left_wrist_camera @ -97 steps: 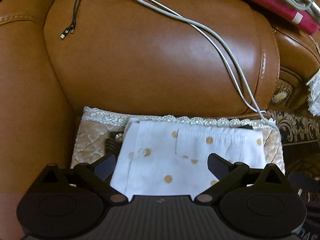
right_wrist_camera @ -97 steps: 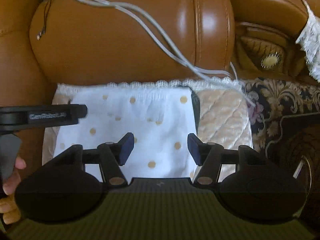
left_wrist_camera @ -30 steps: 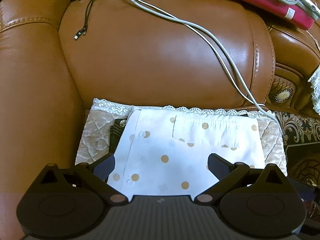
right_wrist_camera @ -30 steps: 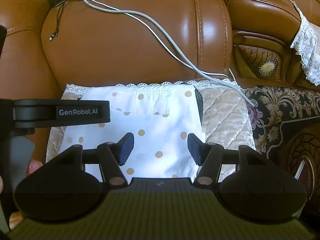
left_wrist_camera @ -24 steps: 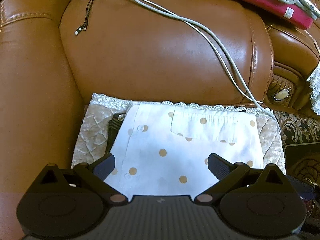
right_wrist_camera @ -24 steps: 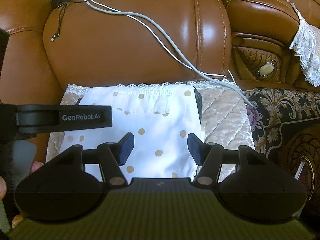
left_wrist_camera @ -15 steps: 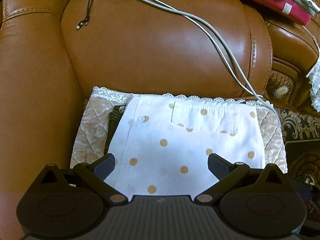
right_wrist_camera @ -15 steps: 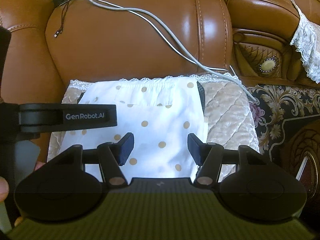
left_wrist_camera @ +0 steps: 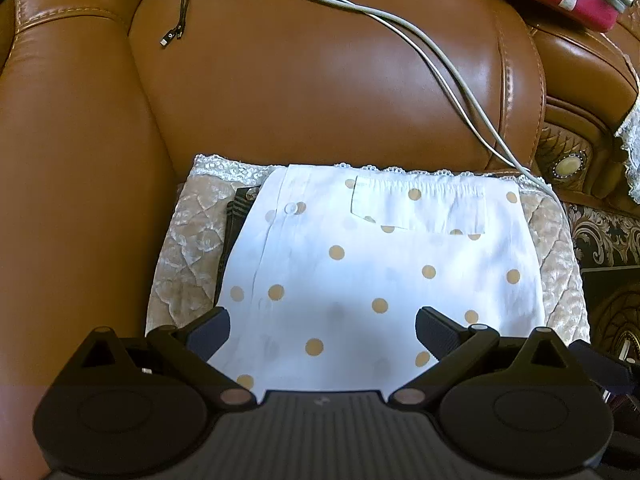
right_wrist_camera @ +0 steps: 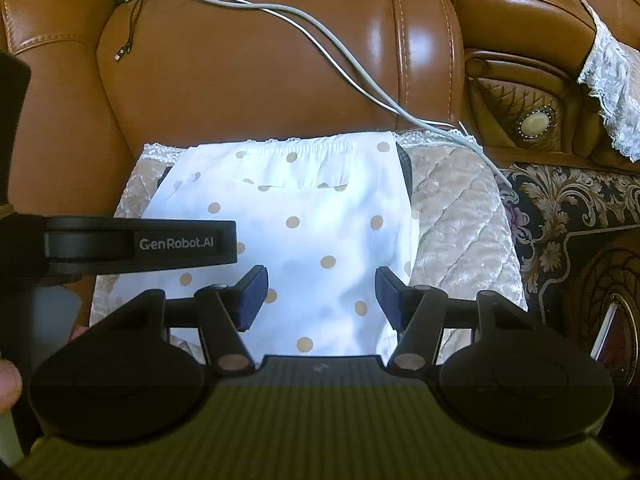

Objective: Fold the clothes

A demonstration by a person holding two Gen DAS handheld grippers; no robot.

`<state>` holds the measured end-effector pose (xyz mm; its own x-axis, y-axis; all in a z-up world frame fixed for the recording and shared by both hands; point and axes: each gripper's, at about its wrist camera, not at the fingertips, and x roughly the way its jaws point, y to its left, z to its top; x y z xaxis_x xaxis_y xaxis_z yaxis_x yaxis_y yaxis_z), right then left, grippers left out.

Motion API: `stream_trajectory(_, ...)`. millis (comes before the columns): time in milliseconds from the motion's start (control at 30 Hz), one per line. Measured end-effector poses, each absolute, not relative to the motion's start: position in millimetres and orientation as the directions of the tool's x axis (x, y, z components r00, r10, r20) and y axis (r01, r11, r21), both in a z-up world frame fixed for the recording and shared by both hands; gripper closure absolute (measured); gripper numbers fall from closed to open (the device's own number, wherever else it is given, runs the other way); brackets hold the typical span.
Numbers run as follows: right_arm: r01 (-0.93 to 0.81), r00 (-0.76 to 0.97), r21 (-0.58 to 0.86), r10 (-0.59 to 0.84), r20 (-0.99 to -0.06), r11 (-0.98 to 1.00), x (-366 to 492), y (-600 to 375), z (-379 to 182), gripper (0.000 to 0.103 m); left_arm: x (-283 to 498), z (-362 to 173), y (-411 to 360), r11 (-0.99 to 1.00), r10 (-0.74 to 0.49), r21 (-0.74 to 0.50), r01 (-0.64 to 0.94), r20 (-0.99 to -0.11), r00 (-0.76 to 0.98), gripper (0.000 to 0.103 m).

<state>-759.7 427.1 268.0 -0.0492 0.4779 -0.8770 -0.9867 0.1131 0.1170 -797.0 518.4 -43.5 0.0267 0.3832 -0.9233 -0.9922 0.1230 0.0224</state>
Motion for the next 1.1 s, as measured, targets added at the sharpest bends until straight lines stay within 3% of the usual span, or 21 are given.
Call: stream_trajectory(1100, -0.985, -0.09, 0.149, 0.478, -0.874, 0.086, -772, 381, 250, 0.036, -809, -62, 466, 0.12, 0.367, 0.039, -0.992, -0.93, 0.008, 0.001)
